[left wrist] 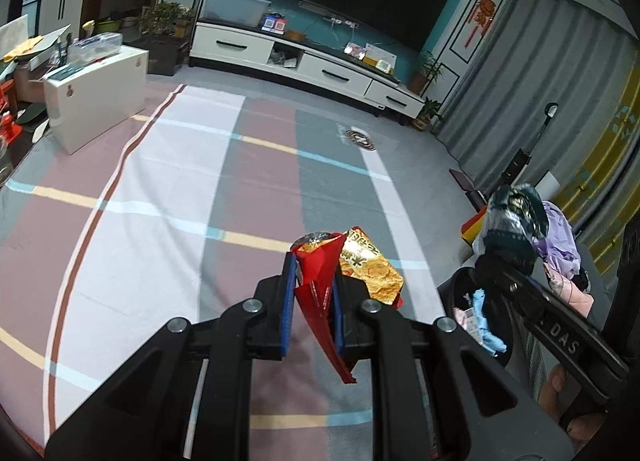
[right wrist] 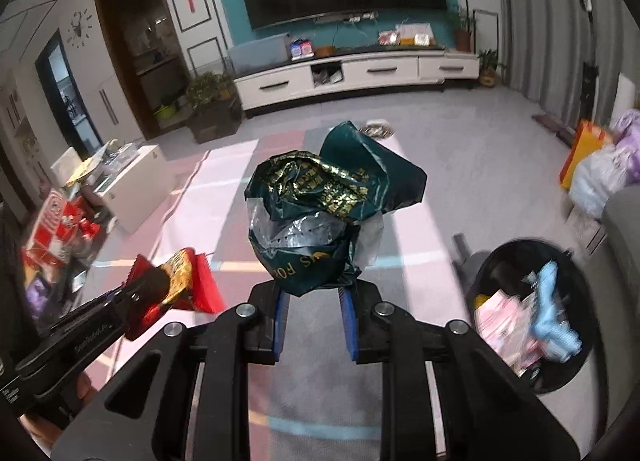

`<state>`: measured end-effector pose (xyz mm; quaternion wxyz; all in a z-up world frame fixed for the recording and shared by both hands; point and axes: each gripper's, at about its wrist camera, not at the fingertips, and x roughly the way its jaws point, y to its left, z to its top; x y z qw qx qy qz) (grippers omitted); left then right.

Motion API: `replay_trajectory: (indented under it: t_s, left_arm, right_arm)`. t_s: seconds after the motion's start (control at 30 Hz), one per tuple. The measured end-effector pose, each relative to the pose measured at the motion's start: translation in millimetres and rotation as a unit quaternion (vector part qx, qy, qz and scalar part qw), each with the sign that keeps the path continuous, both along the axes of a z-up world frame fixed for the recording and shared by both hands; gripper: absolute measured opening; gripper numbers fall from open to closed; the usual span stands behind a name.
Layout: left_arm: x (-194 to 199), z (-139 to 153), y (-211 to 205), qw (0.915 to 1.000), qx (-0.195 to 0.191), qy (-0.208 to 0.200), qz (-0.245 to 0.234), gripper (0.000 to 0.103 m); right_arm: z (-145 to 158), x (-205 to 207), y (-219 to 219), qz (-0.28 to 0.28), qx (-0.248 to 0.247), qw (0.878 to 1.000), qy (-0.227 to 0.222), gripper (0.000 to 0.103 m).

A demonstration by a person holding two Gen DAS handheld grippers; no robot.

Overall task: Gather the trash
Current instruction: 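Carry the red chip bag and dark green bag over the bin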

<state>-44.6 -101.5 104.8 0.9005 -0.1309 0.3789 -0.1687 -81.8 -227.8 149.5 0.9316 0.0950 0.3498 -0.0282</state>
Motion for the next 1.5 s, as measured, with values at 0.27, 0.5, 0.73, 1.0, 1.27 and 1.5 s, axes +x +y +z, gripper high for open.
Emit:
replay_trajectory:
  t_s: [0.27,0.5,0.73,1.0,1.27,1.5]
  left_arm:
    - [11,23,-44,0.9992,-0.006,-0.031,-0.026,0.017]
    - [21,21,-99,0.9976,-0.011,-0.026,-0.064,0.017]
    - [25,9,-150,0.9941,-0.001,-0.013,-0.108,0.017]
    - [26,-12,-212,0.987,0.016,-0.001,-0.16,0.017]
    - [27,-44,-267,0.9755,0.02,0.047,-0.214,0.017]
    - [21,-68,-304,0.9656,0.049,0.06,-0.248,0.017]
  right_arm:
    - [24,-4,-41,-0.036,-0.025,0.998,-0.049,0.024]
    - [-5,1,-104,-0.125,-0.004,0.992,-0.017,0.024]
    - [-26,-8,-150,-0.185,0.027,0.982,0.006,0.024]
    - [-37,-34,-183,-0.225,0.054,0.973,0.013,0.024]
    - [-57,-50,-216,-0.267,0.089,0.959,0.039,0.024]
    - [-73,-56,-236,-0.288,0.117,0.948,0.061,0.024]
